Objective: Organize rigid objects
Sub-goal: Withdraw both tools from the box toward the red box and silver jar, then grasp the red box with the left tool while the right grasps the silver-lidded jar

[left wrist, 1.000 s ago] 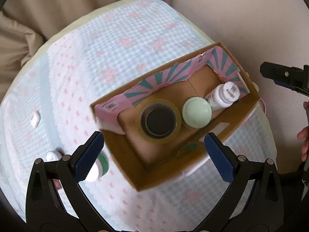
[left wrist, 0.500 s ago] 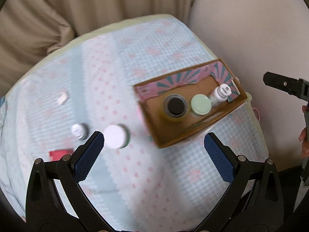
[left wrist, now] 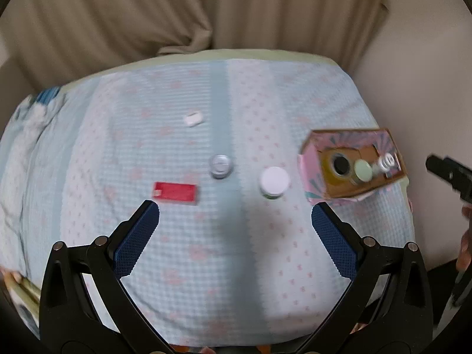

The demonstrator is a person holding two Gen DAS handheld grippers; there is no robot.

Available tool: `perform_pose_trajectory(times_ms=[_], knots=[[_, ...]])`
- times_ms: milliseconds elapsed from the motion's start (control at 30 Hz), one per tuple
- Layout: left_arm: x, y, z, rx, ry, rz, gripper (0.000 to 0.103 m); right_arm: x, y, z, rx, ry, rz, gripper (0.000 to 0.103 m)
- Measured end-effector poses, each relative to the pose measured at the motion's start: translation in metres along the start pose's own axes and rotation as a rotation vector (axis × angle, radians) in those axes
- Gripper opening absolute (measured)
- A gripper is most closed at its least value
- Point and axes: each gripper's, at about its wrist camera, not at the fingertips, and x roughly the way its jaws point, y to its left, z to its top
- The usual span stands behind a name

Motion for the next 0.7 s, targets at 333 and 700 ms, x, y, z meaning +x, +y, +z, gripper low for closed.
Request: perform_pose_trajectory(times_ms=[333, 700], knots=[[0.005, 0.126, 0.007, -0.130, 0.022, -0.022, 0.103, 0.015, 0.124, -0.004, -0.074, 0.016, -0.004, 0.103], [0.092, 0.190, 0.020, -0.243, 0.179, -0.047, 0.103, 0.086, 0.204, 0.003, -0.081, 0.111, -0.037, 0.103]])
